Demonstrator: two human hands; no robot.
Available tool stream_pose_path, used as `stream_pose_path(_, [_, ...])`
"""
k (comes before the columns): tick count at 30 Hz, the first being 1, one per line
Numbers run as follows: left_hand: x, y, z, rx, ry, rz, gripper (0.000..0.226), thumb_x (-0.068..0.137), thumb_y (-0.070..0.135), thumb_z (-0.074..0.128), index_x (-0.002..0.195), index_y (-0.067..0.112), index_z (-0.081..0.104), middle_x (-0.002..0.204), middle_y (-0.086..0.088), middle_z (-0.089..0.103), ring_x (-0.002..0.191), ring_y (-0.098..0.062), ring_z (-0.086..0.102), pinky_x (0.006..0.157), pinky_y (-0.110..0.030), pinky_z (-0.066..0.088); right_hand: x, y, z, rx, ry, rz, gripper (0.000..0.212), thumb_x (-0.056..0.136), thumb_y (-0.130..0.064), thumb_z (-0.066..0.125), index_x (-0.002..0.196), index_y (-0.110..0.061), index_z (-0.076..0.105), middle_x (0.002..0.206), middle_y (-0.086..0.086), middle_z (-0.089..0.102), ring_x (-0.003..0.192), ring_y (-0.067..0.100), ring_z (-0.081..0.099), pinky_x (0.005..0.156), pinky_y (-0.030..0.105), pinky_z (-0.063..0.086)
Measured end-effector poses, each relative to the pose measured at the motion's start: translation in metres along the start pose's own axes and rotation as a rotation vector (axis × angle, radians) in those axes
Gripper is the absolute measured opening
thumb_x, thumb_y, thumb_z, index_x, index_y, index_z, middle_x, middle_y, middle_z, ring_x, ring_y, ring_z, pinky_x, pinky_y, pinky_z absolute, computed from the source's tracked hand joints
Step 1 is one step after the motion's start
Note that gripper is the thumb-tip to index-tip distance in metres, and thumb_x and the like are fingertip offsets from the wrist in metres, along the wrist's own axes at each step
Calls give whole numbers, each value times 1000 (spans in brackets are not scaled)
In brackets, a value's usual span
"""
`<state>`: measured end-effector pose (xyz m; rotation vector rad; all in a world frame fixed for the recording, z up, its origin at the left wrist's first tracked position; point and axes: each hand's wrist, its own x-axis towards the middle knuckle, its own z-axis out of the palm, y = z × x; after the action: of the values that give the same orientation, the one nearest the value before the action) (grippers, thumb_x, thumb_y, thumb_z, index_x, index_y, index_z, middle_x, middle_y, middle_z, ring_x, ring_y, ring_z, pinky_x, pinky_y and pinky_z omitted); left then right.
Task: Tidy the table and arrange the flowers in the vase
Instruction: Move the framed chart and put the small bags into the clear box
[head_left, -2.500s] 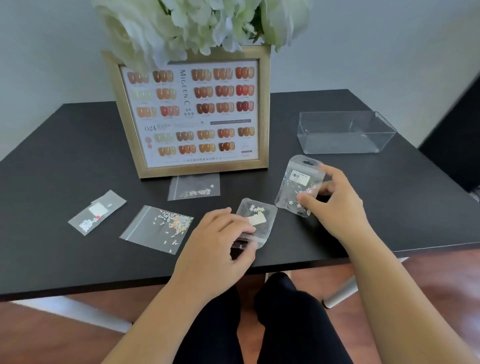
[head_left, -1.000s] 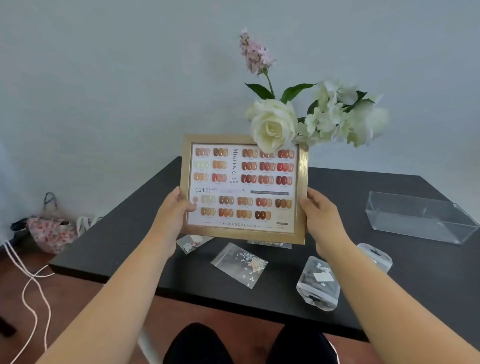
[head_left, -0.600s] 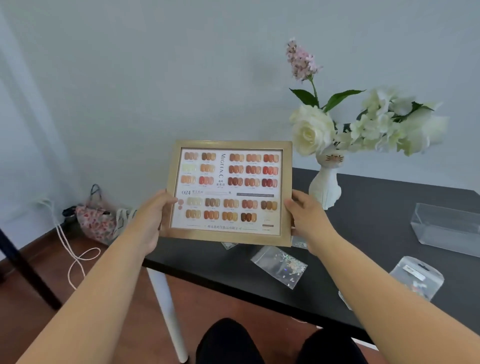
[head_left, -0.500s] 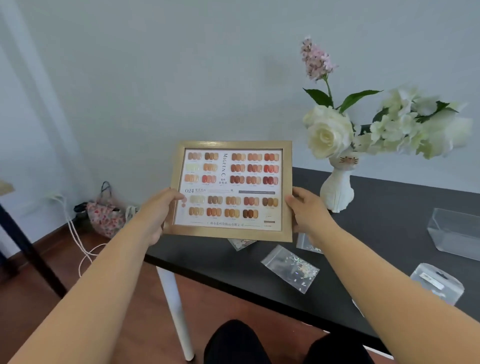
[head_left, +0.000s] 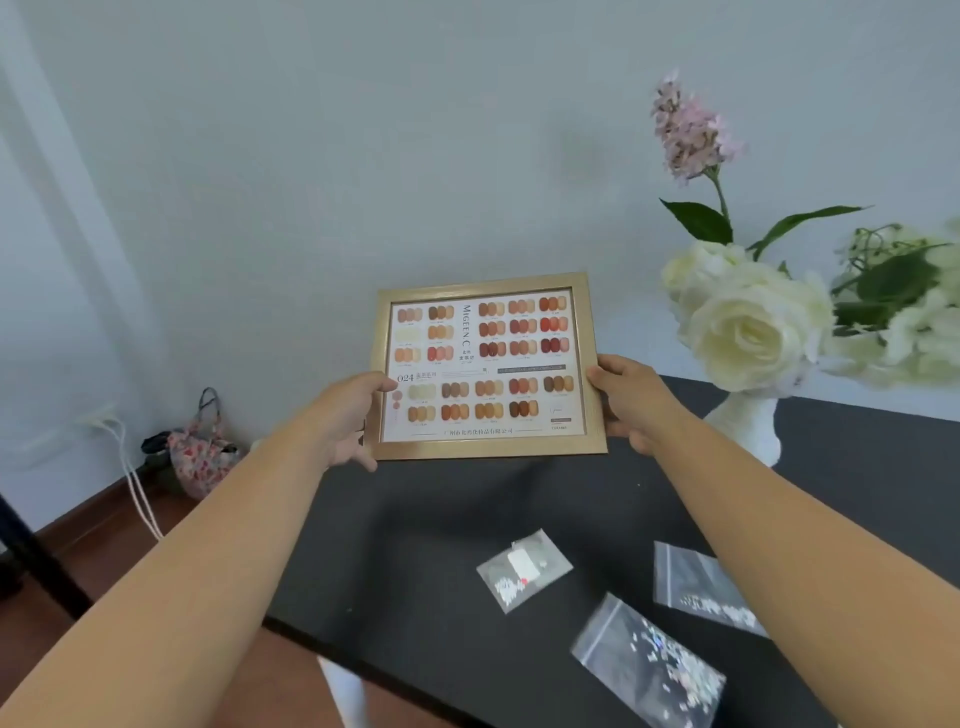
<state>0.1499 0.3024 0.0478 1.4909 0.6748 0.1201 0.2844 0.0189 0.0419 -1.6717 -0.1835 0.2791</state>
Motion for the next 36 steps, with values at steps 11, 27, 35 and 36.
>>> stream_pose_path(11, [122, 36, 50, -52, 60, 93, 23, 96, 29, 45, 114, 24, 59, 97, 4, 61, 89, -23, 52, 101, -70, 32, 103, 12, -8, 49, 98, -35, 22, 102, -27, 48, 119, -32, 61, 100, -8, 75, 90, 16, 72, 62, 37, 60])
stream_pose_path(27, [210, 31, 105, -33, -46, 324, 22, 96, 21, 52, 116, 28, 55, 117, 4, 69, 103, -20, 66, 63, -30, 51, 160, 55, -17, 251, 240, -41, 29, 103, -18, 45, 104, -41, 63, 106, -10, 73, 101, 14, 68, 93, 47, 54])
stream_pose_path(35, [238, 14, 112, -35, -86, 339, 18, 93, 20, 53, 108, 28, 58, 111, 6, 73, 104, -19, 69, 89, -44, 56, 171, 63, -23, 256, 239, -5, 27, 103, -20, 45, 122, -34, 58, 116, -5, 69, 108, 18, 66, 95, 51, 52])
stream_pose_path(36, [240, 14, 112, -25, -85, 344, 17, 93, 20, 53, 107, 28, 58, 111, 7, 73, 104, -19, 69, 91, -45, 56, 172, 62, -24, 255, 238, 0, 28, 103, -20, 45, 125, -32, 57, 117, -3, 69, 108, 19, 65, 96, 51, 52])
